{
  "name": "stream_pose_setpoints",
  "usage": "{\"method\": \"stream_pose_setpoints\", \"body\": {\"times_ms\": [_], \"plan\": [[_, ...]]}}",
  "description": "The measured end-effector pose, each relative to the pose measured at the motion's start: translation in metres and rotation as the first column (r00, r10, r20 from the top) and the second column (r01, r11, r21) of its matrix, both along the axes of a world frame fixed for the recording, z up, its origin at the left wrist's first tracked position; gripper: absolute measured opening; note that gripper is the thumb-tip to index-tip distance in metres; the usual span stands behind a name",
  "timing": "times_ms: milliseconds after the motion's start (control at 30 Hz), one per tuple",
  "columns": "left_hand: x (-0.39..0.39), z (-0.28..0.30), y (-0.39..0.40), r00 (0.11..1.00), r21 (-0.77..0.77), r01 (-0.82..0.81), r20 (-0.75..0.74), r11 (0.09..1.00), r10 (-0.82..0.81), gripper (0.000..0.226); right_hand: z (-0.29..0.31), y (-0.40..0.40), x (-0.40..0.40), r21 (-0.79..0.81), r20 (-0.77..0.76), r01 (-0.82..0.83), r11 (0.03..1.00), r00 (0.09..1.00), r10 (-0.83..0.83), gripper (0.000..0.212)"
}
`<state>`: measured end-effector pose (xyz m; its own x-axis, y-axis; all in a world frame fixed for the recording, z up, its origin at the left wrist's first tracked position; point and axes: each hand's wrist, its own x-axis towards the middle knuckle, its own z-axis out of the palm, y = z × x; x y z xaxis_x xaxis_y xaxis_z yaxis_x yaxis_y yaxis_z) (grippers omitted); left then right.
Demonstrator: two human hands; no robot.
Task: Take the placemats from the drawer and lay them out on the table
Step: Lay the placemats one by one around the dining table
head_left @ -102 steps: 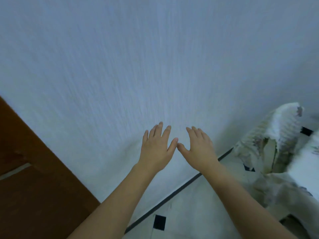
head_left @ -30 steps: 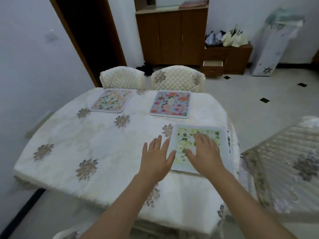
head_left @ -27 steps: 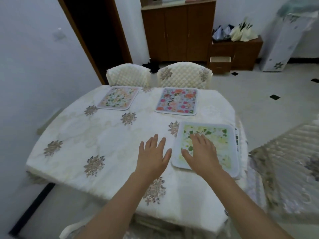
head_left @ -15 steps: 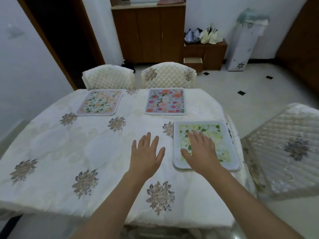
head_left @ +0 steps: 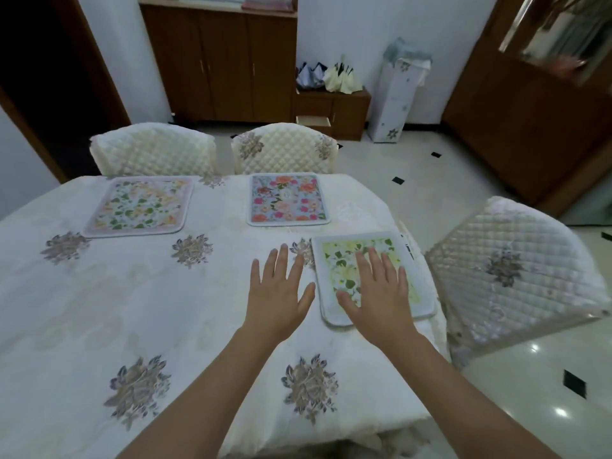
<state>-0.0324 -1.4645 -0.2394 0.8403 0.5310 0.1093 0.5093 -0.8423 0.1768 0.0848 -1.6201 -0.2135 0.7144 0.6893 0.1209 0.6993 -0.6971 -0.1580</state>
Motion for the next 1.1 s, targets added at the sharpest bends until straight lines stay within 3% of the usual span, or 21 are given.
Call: {"method": "stream_pose_setpoints", "body": {"times_ms": [333, 467, 600, 800, 1100], "plan": [[0.03, -0.021, -0.002, 1.0, 0.006, 0.021, -0.017, 1.0, -0.021, 0.067, -0.035, -0.017, 0.051, -0.041, -0.02, 0.001, 0.999, 1.0, -0.002, 0.083], [0.068, -0.035, -0.019, 0.997, -0.102, 0.022, -0.076, 0.995, -0.03, 0.072, -0.055, -0.024, 0.087, -0.097, -0.139, 0.005, 0.995, 0.99, -0.019, 0.077], [0.102, -0.064, -0.035, 0.991, -0.302, -0.078, -0.131, 0.95, 0.039, 0.058, -0.081, -0.038, 0.128, -0.149, -0.219, 0.006, 0.989, 0.975, -0.039, 0.071], [0.143, -0.098, -0.048, 0.965, -0.292, -0.136, -0.256, 0.947, 0.06, 0.057, -0.114, -0.062, 0.178, -0.216, -0.331, 0.042, 0.976, 0.937, -0.114, 0.068], [0.169, -0.122, -0.047, 0.907, -0.302, -0.369, -0.323, 0.879, 0.27, 0.041, -0.139, -0.074, 0.218, -0.282, -0.398, 0.046, 0.958, 0.903, -0.161, 0.063]]}}
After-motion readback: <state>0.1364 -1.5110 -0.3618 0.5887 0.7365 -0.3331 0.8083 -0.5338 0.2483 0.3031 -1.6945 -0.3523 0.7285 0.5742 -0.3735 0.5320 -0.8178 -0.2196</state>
